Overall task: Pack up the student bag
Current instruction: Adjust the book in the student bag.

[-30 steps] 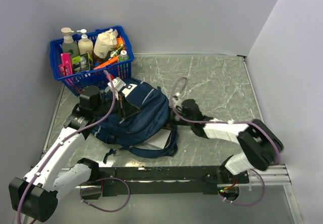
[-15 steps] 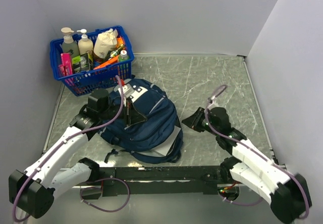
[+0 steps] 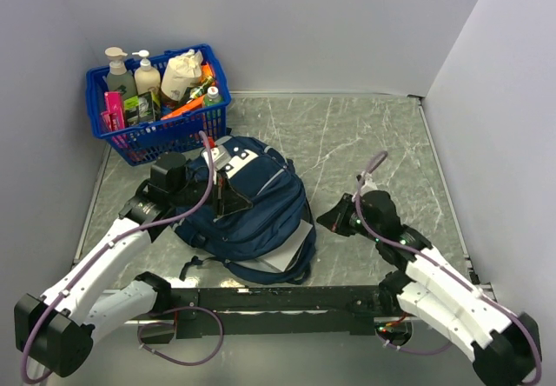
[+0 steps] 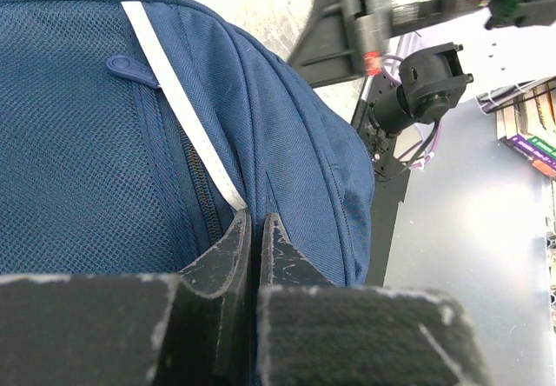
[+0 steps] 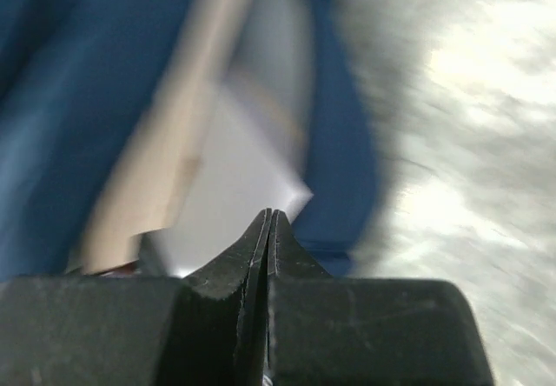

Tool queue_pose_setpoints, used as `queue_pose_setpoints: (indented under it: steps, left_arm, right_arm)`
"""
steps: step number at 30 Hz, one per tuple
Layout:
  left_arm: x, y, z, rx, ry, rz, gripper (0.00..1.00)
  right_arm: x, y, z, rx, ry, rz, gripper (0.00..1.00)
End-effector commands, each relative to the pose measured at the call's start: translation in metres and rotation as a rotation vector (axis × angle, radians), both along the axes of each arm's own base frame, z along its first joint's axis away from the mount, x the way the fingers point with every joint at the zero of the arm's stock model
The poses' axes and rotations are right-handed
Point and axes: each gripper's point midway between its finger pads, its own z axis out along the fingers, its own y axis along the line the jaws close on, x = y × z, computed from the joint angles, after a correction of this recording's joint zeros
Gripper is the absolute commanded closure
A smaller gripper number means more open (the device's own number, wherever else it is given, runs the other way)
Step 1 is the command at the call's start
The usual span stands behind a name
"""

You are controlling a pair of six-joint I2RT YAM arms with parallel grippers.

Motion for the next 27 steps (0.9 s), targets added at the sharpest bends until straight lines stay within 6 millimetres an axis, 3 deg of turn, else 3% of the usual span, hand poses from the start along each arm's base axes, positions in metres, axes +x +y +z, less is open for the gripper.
queue_pose_setpoints:
  steps: [1, 5, 9, 16, 27]
  left_arm:
    - [-0.002, -0.006, 0.048, -0.105, -0.170, -0.054, 0.99]
    - [0.002, -0.006, 0.054, -0.109, -0.173, -0.042, 0.99]
    - [0.005, -0.004, 0.057, -0.103, -0.177, -0.030, 0.99]
    - [0.007, -0.002, 0.058, -0.096, -0.177, -0.020, 0.99]
    - [0.007, 0.002, 0.065, -0.112, -0.191, -0.004, 0.99]
  right_arm:
    - [-0.005, 0.019, 0.019, 0.075, -0.099, 0.092, 1.00]
    - [-0.014, 0.042, 0.009, 0.032, -0.054, 0.218, 1.00]
    - [-0.025, 0.049, -0.001, -0.055, -0.009, 0.295, 1.00]
    - [-0.038, 0.046, -0.012, -0.110, -0.003, 0.339, 1.00]
    - [-0.048, 0.046, -0.056, -0.215, 0.129, 0.364, 1.00]
